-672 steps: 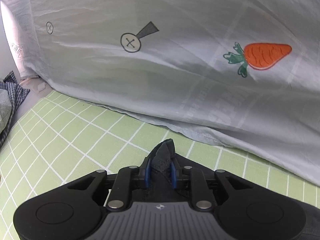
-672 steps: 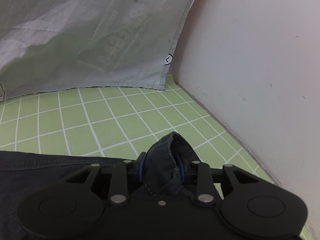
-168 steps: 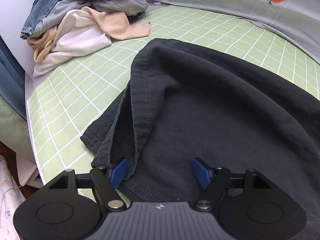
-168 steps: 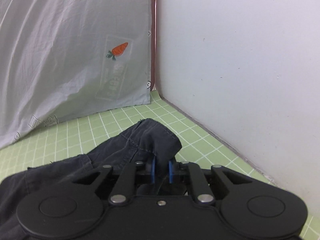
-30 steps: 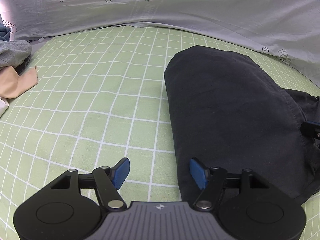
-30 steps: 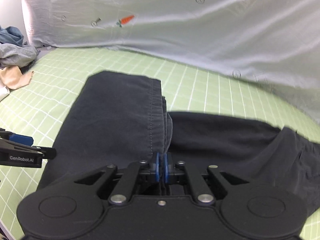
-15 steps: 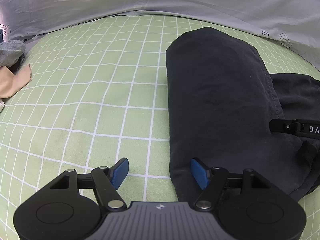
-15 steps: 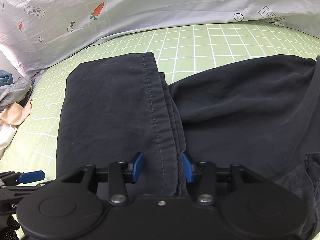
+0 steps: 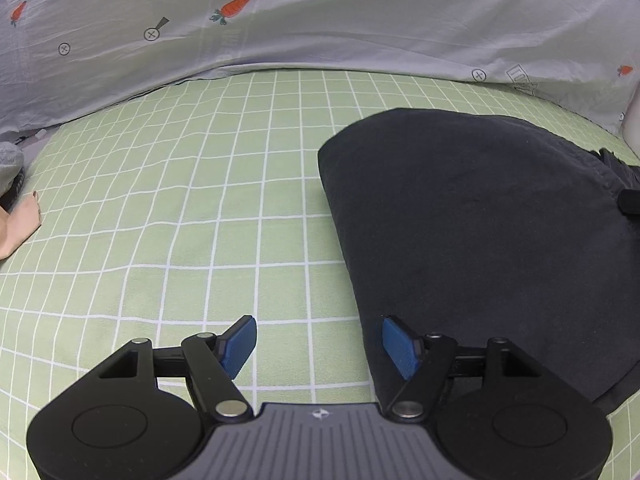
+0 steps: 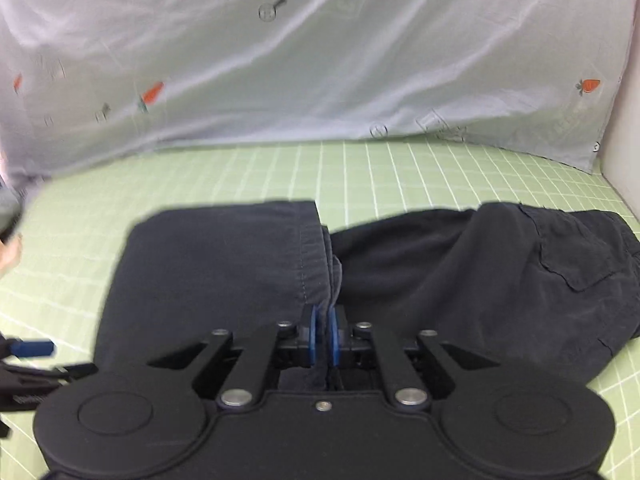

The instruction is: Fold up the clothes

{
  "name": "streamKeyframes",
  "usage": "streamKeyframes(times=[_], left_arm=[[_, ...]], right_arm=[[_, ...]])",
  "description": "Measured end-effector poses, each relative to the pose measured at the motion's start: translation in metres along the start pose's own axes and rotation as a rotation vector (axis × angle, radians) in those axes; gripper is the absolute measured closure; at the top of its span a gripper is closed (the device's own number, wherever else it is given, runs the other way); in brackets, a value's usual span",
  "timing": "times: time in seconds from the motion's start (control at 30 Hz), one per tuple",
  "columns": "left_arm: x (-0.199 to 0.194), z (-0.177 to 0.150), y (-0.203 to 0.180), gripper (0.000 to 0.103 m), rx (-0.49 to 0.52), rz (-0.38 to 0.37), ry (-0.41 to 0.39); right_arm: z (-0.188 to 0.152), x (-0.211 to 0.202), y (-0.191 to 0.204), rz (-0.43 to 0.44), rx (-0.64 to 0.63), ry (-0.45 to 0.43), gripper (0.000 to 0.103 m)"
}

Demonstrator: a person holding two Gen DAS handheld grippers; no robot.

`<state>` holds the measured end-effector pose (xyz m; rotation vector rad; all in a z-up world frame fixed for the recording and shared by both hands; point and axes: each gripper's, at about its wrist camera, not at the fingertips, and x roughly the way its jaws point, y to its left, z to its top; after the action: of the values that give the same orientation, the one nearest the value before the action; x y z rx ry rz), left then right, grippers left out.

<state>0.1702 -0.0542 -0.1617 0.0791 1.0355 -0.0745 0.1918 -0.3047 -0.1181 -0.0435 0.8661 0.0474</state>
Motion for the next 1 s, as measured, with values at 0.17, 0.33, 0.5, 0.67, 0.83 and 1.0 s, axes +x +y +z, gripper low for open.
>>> streamKeyframes(times=[0.17, 0.33, 0.5, 0.67, 0.83, 1.0], left_arm=[[0.002, 0.005, -0.009, 0.032, 0.046, 0.012, 0.014], [-0.004, 0.015, -0.013, 0.032, 0.061, 0.024, 0.003], [-0.009, 0.032, -0.028, 0.023, 0.083, 0.023, -0.026], [0.011, 0.062, -0.057, 0.019, 0.064, -0.019, -0.031], [0.056, 0.08, -0.078, 0.017, 0.061, 0.036, 0.026], [0.08, 0.087, -0.071, 0.007, 0.011, 0.05, 0.073]], right_arm=[[-0.032, 0.039, 0.005, -0.102, -0.118, 0.078, 0.089], [-0.017, 0.018, -0.024, -0.129, -0.027, 0.066, 0.053], [-0.013, -0.014, -0.077, -0.192, 0.133, 0.033, 0.015], [-0.021, -0.02, -0.154, -0.271, 0.276, 0.047, 0.0], [-0.032, 0.018, -0.219, -0.308, 0.36, 0.143, 0.0], [-0.026, 0.057, -0.261, -0.319, 0.457, 0.162, 0.0]])
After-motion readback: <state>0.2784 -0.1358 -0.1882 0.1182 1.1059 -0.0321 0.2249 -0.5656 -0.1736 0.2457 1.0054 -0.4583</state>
